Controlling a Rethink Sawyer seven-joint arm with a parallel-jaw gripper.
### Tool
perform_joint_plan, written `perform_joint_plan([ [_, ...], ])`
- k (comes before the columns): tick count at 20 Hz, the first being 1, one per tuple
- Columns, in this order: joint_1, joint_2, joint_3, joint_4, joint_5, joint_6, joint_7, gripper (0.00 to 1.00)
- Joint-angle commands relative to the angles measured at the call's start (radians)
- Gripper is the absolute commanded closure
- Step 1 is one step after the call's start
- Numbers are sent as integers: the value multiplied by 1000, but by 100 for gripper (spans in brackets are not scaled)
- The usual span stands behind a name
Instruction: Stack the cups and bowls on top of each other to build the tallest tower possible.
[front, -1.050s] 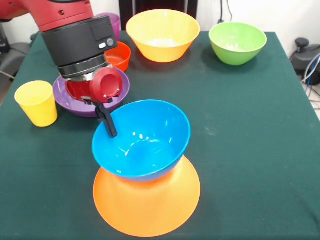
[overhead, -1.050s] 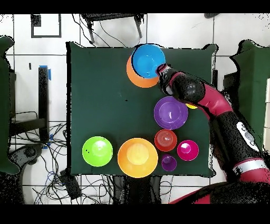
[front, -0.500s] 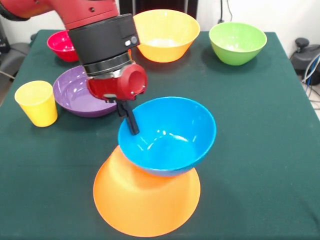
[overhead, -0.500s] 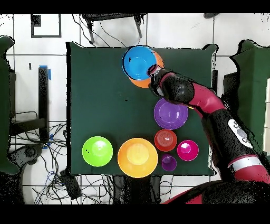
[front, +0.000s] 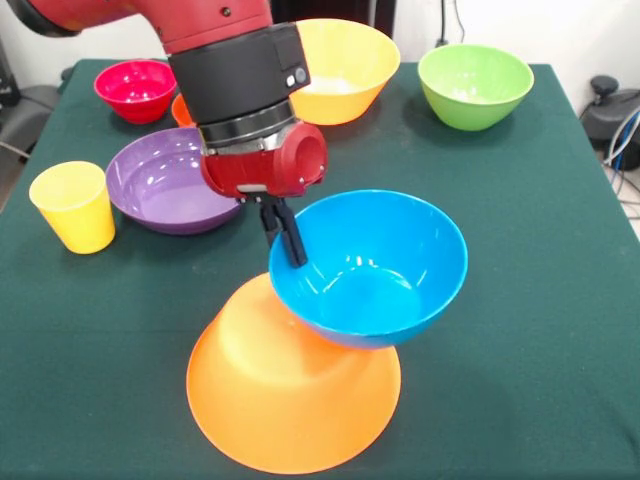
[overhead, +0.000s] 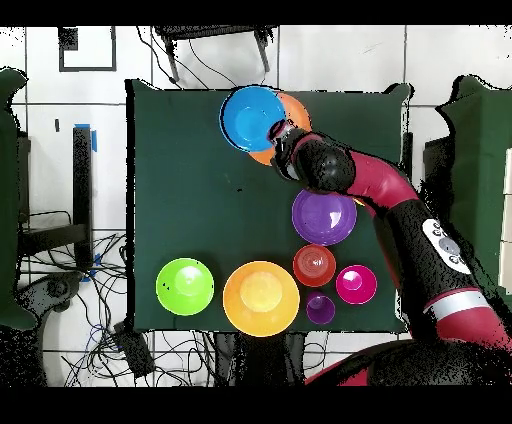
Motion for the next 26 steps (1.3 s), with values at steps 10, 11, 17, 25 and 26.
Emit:
perform_joint_plan([
  [10,9,-68,-35,-54,-42,95,-70,100],
  [11,7,-71,-35,-53,-40,99,-71,100],
  [17,15,-24,-42,-54,-59,47,-58,100],
  [25,4,0,-44,-76,-82,41,-84,100],
  [26,2,3,-42,-84,-83,49,-93,100],
])
